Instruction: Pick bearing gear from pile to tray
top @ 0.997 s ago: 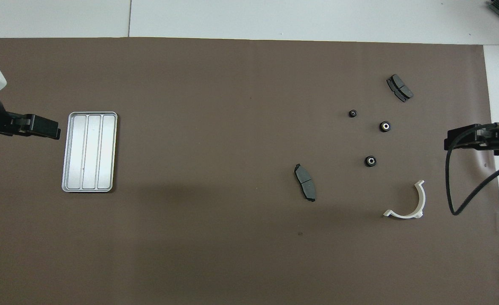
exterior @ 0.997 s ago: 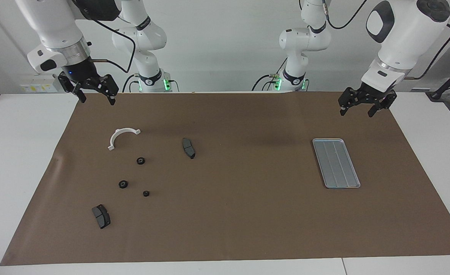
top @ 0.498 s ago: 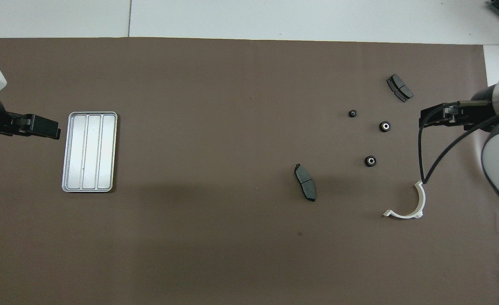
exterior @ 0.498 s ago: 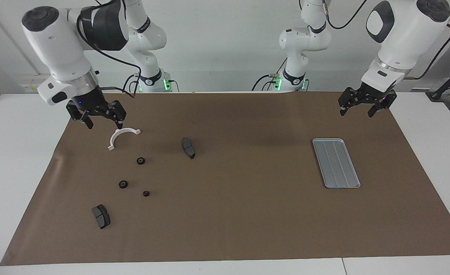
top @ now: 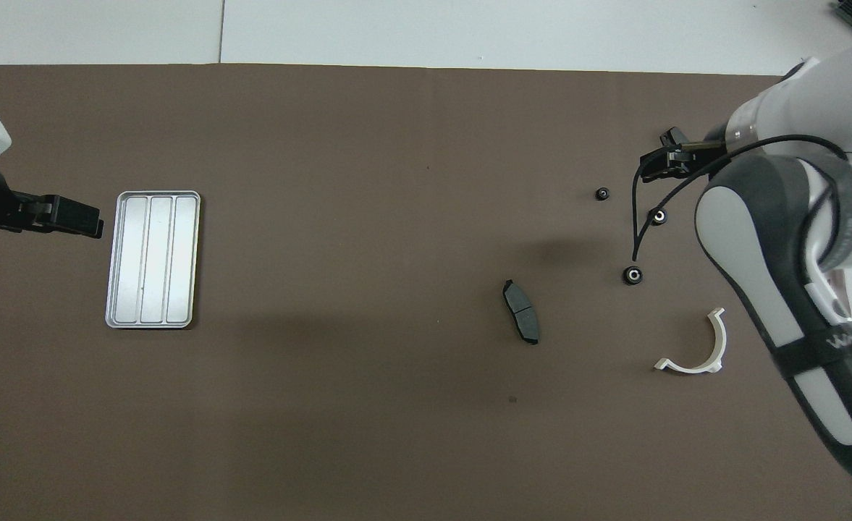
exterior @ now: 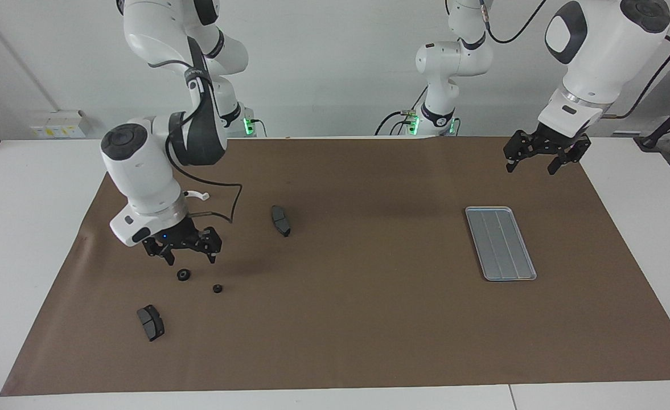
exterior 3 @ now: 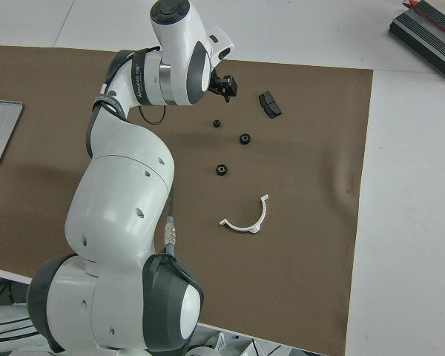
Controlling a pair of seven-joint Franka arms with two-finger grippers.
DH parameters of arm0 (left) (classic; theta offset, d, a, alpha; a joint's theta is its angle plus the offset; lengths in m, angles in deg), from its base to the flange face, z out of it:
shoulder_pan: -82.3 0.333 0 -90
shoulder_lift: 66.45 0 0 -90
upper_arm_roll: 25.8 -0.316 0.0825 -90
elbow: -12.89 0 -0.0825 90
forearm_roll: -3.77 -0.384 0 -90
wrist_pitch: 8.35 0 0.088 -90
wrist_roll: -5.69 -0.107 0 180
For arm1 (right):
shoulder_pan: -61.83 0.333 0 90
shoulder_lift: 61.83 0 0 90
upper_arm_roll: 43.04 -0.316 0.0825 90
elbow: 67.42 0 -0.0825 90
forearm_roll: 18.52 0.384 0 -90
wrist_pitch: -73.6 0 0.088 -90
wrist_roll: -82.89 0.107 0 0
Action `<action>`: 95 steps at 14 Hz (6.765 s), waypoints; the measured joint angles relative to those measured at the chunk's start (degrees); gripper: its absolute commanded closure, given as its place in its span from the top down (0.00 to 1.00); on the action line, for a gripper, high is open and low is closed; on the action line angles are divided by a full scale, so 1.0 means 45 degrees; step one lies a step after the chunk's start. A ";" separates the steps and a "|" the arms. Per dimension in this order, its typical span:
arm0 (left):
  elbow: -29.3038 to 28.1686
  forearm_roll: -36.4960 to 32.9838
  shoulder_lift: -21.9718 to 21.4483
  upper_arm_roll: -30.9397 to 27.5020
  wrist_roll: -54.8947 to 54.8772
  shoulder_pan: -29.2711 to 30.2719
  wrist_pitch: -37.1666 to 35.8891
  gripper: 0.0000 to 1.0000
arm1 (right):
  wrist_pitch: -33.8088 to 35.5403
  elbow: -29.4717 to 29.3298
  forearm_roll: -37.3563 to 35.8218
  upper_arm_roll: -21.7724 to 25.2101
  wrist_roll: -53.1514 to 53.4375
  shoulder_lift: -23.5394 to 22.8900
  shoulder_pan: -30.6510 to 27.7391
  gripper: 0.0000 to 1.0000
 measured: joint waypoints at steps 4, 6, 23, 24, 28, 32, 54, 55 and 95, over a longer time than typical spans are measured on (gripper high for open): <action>0.0000 0.0000 0.0000 0.0000 0.0000 0.0000 0.0000 1.00 | -0.1008 -0.0026 0.0000 -0.0056 -0.0202 -0.1237 0.0315 1.00; 0.0000 0.0000 0.0000 0.0000 0.0000 0.0000 0.0000 1.00 | -0.1464 -0.0002 -0.0001 -0.0055 -0.0496 -0.1803 0.0342 1.00; 0.0000 0.0000 0.0000 0.0000 0.0000 0.0000 0.0000 1.00 | -0.1965 0.0923 -0.0093 -0.0044 -0.1283 -0.1996 0.0219 0.45; 0.0000 0.0000 0.0000 0.0000 0.0000 0.0000 0.0000 1.00 | -0.1982 0.0925 -0.0095 -0.0042 -0.1283 -0.1962 0.0219 0.45; 0.0000 0.0000 0.0000 0.0000 0.0000 0.0000 0.0000 1.00 | -0.2312 0.1135 -0.0138 -0.0028 -0.1283 -0.1877 0.0213 0.16; 0.0000 0.0000 0.0000 0.0000 0.0000 0.0000 0.0000 1.00 | -0.2427 0.1166 -0.0159 -0.0016 -0.1283 -0.1845 0.0210 0.00; 0.0000 0.0000 0.0000 0.0003 0.0000 0.0000 0.0000 1.00 | -0.2216 -0.0393 -0.0028 -0.0256 1.0017 -0.2014 0.7010 0.00; 0.0000 0.0000 0.0000 0.0011 0.0000 -0.0007 0.0000 1.00 | -0.2587 -0.0402 -0.0028 -0.0252 1.0367 -0.2262 0.7283 0.00; -0.2056 0.0085 0.5421 0.0279 0.7829 -0.6240 0.7563 0.80 | -0.3769 0.3802 0.1350 0.0296 -0.6344 -0.0235 -0.1395 1.00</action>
